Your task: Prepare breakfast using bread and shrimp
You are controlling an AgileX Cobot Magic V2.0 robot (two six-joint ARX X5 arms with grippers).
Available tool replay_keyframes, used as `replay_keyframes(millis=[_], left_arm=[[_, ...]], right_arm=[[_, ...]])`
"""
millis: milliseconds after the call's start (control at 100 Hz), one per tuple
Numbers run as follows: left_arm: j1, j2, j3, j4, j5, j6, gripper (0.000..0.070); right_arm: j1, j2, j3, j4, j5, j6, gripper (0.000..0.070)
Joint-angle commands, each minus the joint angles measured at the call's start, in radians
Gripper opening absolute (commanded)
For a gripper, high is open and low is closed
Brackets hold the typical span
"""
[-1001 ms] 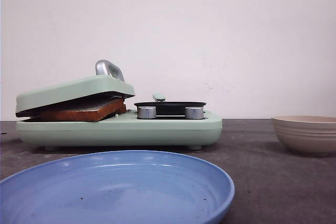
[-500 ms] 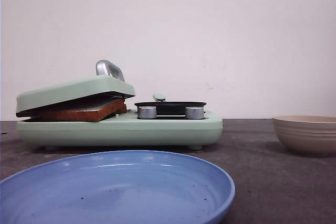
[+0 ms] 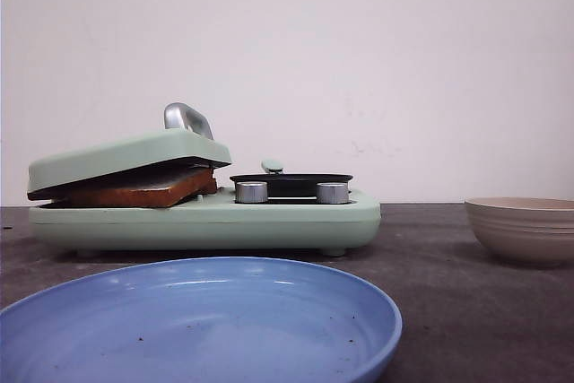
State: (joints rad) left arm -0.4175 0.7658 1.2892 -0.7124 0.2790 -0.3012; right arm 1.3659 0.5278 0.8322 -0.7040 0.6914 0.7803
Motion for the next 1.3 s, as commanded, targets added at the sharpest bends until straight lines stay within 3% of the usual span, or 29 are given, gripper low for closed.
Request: replay_keyframes(millis=[0, 120, 290, 640, 690, 760, 820, 870, 1081, 1291], left_arm=[[-0.008, -0.008, 0.018, 0.004, 0.008, -0.008, 0.0010], [-0.008, -0.028, 0.018, -0.005, 0.009, -0.027, 0.0010], [-0.008, -0.069, 0.018, -0.034, 0.010, -0.027, 0.0010], [-0.008, -0.154, 0.018, -0.108, 0.010, -0.024, 0.0010], [-0.008, -0.163, 0.018, -0.108, 0.010, -0.024, 0.0010], [-0.008, -0.173, 0.018, -0.110, 0.010, -0.024, 0.0010], [-0.008, -0.179, 0.018, -0.111, 0.010, -0.020, 0.0009], [-0.008, -0.180, 0.018, -0.111, 0.010, -0.015, 0.0009], [-0.008, -0.181, 0.018, -0.111, 0.010, 0.016, 0.0010], [-0.008, -0.181, 0.018, -0.111, 0.009, 0.031, 0.0010]], right_arm=[[-0.008, 0.048, 0.008, 0.193, -0.109, -0.105, 0.0000], [-0.071, 0.143, 0.015, 0.324, -0.244, -0.180, 0.0000], [-0.243, 0.269, 0.043, 0.303, -0.411, -0.219, 0.0000], [-0.983, 0.433, 0.053, 0.306, -0.903, -0.272, 0.0003], [-1.078, 0.463, 0.053, 0.291, -0.972, -0.276, 0.0051], [-1.179, 0.504, 0.053, 0.265, -1.035, -0.276, 0.0220], [-1.234, 0.533, 0.053, 0.233, -1.044, -0.299, 0.0369], [-1.265, 0.558, 0.053, 0.211, -1.030, -0.337, 0.0432], [-1.377, 0.644, 0.053, 0.154, -0.898, -0.455, 0.0431], [-1.458, 0.743, 0.053, 0.170, -0.901, -0.479, 0.0418]])
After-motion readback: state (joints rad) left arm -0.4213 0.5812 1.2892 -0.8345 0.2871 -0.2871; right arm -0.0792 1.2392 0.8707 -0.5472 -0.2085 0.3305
